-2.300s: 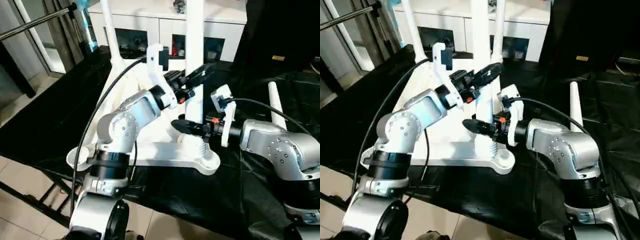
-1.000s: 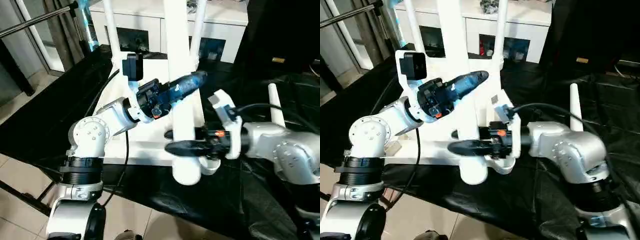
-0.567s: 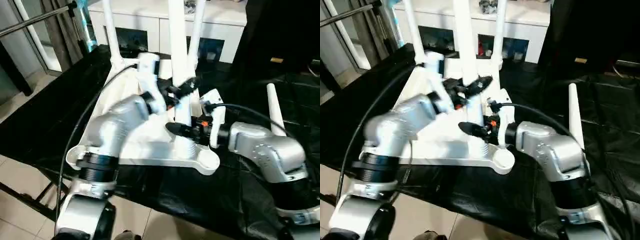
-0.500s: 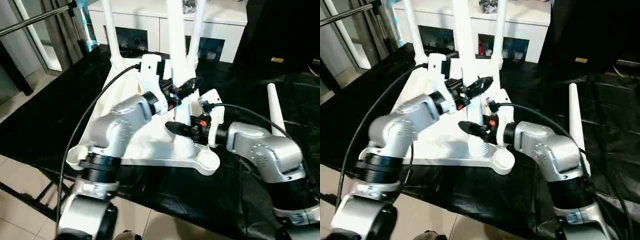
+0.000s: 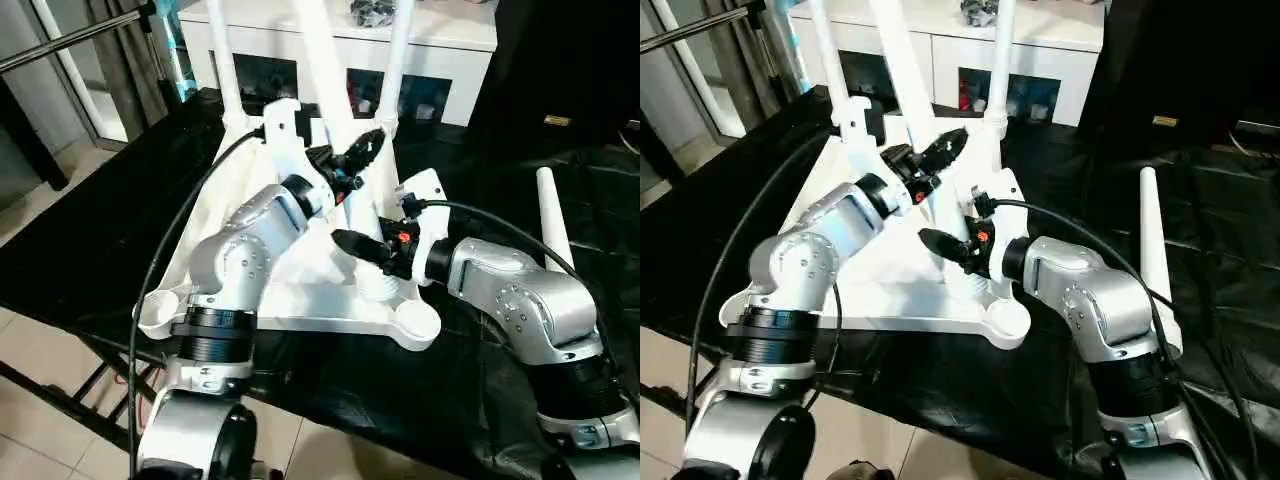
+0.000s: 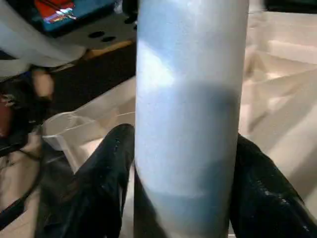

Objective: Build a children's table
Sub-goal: Pick table leg

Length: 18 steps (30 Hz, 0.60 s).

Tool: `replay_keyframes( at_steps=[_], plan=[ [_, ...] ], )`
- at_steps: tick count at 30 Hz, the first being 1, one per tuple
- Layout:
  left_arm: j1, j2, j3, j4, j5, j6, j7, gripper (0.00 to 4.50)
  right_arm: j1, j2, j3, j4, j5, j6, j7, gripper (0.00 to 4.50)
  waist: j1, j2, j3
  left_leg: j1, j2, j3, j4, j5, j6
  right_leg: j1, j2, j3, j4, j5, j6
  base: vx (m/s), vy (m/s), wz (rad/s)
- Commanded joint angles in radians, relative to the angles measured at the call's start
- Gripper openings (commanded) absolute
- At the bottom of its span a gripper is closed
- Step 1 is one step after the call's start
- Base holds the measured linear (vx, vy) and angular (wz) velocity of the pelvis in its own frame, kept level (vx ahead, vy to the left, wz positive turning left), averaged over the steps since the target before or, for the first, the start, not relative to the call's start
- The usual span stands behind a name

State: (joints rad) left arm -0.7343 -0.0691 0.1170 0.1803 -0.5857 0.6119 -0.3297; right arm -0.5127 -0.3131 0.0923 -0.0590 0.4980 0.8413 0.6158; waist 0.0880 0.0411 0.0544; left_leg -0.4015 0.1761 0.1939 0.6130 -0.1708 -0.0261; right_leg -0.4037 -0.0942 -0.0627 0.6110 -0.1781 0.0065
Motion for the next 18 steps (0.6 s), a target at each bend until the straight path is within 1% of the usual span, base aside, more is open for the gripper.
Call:
replay_keyframes(
  at_steps=[1,2,3,5,6,7,8,9,10,11,12,13,14,17,18],
  plan=[
    [0.007,0.019,-0.024,-0.047,-0.055,0.026,-0.114,1.86,-0.012,-0.041,-0.008,-0.035,0.055,0.040,0.080,2.96,0.000,-0.013,-0.078,0.027,0.041,-0.023,-0.068,-0.160,0.019,0.052,-0.046,0.037,-0.070,-0.159,-0.197,0.000,0.000,0.00],
    [0.012,0.030,-0.033,-0.058,-0.073,0.037,-0.158,1.85,-0.008,-0.059,-0.008,-0.043,0.068,0.052,0.105,3.08,0.001,-0.013,-0.078,0.028,0.043,-0.023,-0.068,-0.160,0.021,0.054,-0.047,0.037,-0.069,-0.157,-0.200,0.000,0.000,0.00],
    [0.017,0.042,-0.042,-0.069,-0.098,0.057,-0.208,1.85,-0.005,-0.079,-0.007,-0.049,0.079,0.056,0.132,3.19,0.002,-0.015,-0.077,0.026,0.043,-0.022,-0.069,-0.153,0.024,0.053,-0.046,0.038,-0.067,-0.151,-0.205,0.000,0.000,0.00],
    [0.017,0.061,-0.051,-0.078,-0.127,0.087,-0.264,1.84,0.006,-0.114,0.002,-0.064,0.106,0.060,0.201,3.25,0.003,-0.012,-0.077,0.026,0.043,-0.021,-0.067,-0.148,0.028,0.051,-0.046,0.038,-0.065,-0.144,-0.212,0.000,0.000,0.00],
    [0.017,0.069,-0.054,-0.080,-0.137,0.098,-0.283,1.84,0.011,-0.128,0.006,-0.072,0.118,0.062,0.231,3.27,0.002,-0.013,-0.077,0.027,0.044,-0.021,-0.067,-0.150,0.030,0.053,-0.046,0.038,-0.065,-0.143,-0.213,0.000,0.000,0.00],
    [0.016,0.084,-0.064,-0.088,-0.153,0.116,-0.323,1.84,0.017,-0.147,0.009,-0.082,0.138,0.070,0.271,3.27,0.001,-0.017,-0.075,0.024,0.044,-0.021,-0.067,-0.158,0.033,0.054,-0.047,0.039,-0.066,-0.152,-0.214,0.000,0.000,0.00],
    [0.013,0.099,-0.072,-0.090,-0.165,0.130,-0.365,1.84,0.021,-0.163,0.011,-0.089,0.155,0.078,0.309,3.27,0.002,-0.017,-0.075,0.026,0.044,-0.020,-0.067,-0.165,0.035,0.054,-0.049,0.039,-0.068,-0.173,-0.212,0.000,0.000,0.00],
    [0.010,0.108,-0.075,-0.087,-0.167,0.132,-0.387,1.84,0.023,-0.171,0.011,-0.092,0.165,0.080,0.330,3.27,0.001,-0.016,-0.074,0.025,0.042,-0.021,-0.068,-0.172,0.034,0.055,-0.049,0.038,-0.069,-0.194,-0.211,0.000,0.000,0.00],
    [0.005,0.119,-0.077,-0.078,-0.171,0.133,-0.418,1.84,0.025,-0.186,0.013,-0.097,0.181,0.087,0.364,3.27,0.001,-0.019,-0.073,0.024,0.043,-0.021,-0.068,-0.172,0.032,0.055,-0.049,0.038,-0.071,-0.201,-0.207,0.000,0.000,0.00],
    [-0.004,0.139,-0.079,-0.059,-0.176,0.132,-0.467,1.84,0.029,-0.211,0.022,-0.110,0.204,0.095,0.417,3.27,0.001,-0.018,-0.074,0.026,0.044,-0.022,-0.068,-0.171,0.032,0.054,-0.050,0.039,-0.071,-0.207,-0.206,0.000,0.000,0.00],
    [-0.005,0.141,-0.079,-0.057,-0.176,0.132,-0.473,1.84,0.030,-0.214,0.023,-0.112,0.207,0.096,0.422,3.27,0.002,-0.017,-0.075,0.028,0.045,-0.022,-0.068,-0.172,0.032,0.054,-0.049,0.038,-0.072,-0.215,-0.204,0.000,0.000,0.00],
    [-0.007,0.145,-0.080,-0.054,-0.177,0.132,-0.482,1.84,0.030,-0.218,0.025,-0.114,0.212,0.099,0.428,3.00,0.000,-0.018,-0.073,0.026,0.045,-0.022,-0.068,-0.169,0.032,0.053,-0.049,0.039,-0.071,-0.212,-0.205,0.000,0.000,0.00],
    [-0.009,0.150,-0.079,-0.055,-0.185,0.132,-0.502,1.84,0.029,-0.218,0.024,-0.114,0.217,0.105,0.429,3.00,0.000,-0.016,-0.074,0.028,0.046,-0.022,-0.068,-0.170,0.027,0.050,-0.049,0.039,-0.071,-0.213,-0.209,0.000,0.000,0.00],
    [-0.020,0.151,-0.064,-0.059,-0.219,0.147,-0.523,1.84,0.026,-0.214,0.025,-0.100,0.221,0.113,0.429,2.90,0.002,-0.017,-0.075,0.028,0.045,-0.021,-0.067,-0.163,0.023,0.051,-0.050,0.039,-0.068,-0.195,-0.223,0.000,0.000,0.00],
    [-0.020,0.151,-0.064,-0.059,-0.219,0.147,-0.523,1.84,0.026,-0.214,0.025,-0.100,0.221,0.113,0.429,2.67,0.002,-0.017,-0.076,0.028,0.045,-0.021,-0.067,-0.161,0.022,0.052,-0.050,0.038,-0.066,-0.190,-0.226,0.000,0.000,0.00]
  ],
)
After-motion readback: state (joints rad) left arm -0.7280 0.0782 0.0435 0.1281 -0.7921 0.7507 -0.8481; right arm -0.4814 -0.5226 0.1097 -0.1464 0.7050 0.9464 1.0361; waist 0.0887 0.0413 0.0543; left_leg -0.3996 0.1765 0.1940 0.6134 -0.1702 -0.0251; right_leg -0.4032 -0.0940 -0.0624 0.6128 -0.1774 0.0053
